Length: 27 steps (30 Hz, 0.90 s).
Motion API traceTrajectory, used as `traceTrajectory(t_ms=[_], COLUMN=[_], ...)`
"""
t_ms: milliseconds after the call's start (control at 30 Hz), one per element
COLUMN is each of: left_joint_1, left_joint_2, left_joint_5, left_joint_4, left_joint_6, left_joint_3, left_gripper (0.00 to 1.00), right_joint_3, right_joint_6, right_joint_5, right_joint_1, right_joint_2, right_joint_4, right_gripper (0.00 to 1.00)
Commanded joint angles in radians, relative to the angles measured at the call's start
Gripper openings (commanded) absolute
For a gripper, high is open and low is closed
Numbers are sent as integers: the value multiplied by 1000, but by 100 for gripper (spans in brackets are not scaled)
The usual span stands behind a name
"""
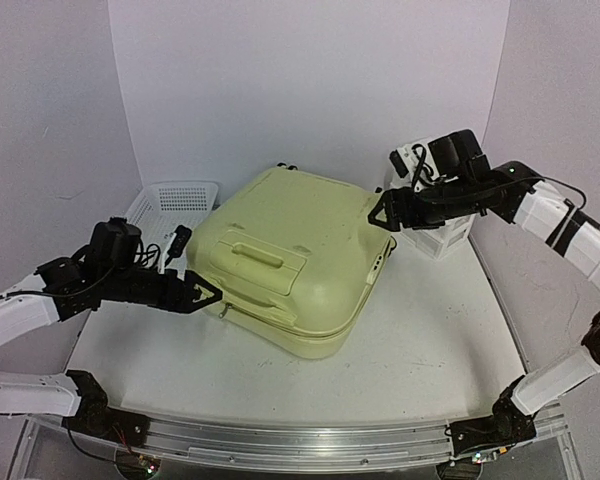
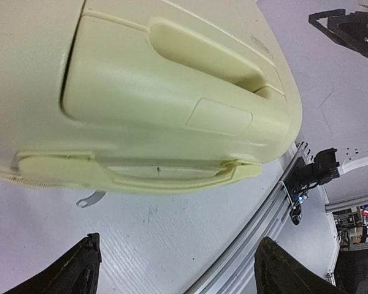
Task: Open, take out, and arrange the luggage
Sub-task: Rotate the luggage at the center of the board.
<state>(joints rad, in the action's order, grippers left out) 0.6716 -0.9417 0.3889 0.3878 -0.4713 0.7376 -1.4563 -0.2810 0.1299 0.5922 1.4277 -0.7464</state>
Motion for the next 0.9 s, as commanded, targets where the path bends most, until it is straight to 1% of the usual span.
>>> traceTrajectory(t_ms=[0, 100, 233, 333, 400, 500, 633, 733, 800, 867], left_joint_1=[2, 2, 2, 2, 2, 2, 2, 2, 2, 3], left_joint_2=[143, 218, 241, 245, 244, 244, 247, 244, 228, 209], left_joint_5=[-99, -112, -157, -191, -211, -226, -231, -240, -242, -182], left_joint_4=[155, 158, 150, 139, 128, 102, 28, -57, -108, -190], left_joint_6=[62, 71, 79, 80, 69, 60, 75, 91, 97, 139], left_joint_3=[-53, -100, -120, -130, -136, -154, -205, -261, -283, -315], left_gripper=[87, 85, 85, 85, 85, 83, 78, 76, 75, 71], right_joint_3=[-23, -53, -112, -133, -154, -220, -339, -402, -435, -459], right_joint_6=[117, 152, 187, 180, 174, 179, 213, 237, 253, 269], right_joint_5=[26, 45, 59, 67, 69, 56, 28, 15, 0, -32], right_joint_1=[98, 187, 305, 367, 403, 469, 529, 546, 556, 571], right_joint_2=[-31, -9, 51, 95, 137, 248, 379, 456, 500, 536], right_joint_4=[5, 13, 20, 60, 86, 94, 85, 67, 48, 34], right_gripper=[67, 59, 58, 57, 54, 49, 43, 40, 39, 38])
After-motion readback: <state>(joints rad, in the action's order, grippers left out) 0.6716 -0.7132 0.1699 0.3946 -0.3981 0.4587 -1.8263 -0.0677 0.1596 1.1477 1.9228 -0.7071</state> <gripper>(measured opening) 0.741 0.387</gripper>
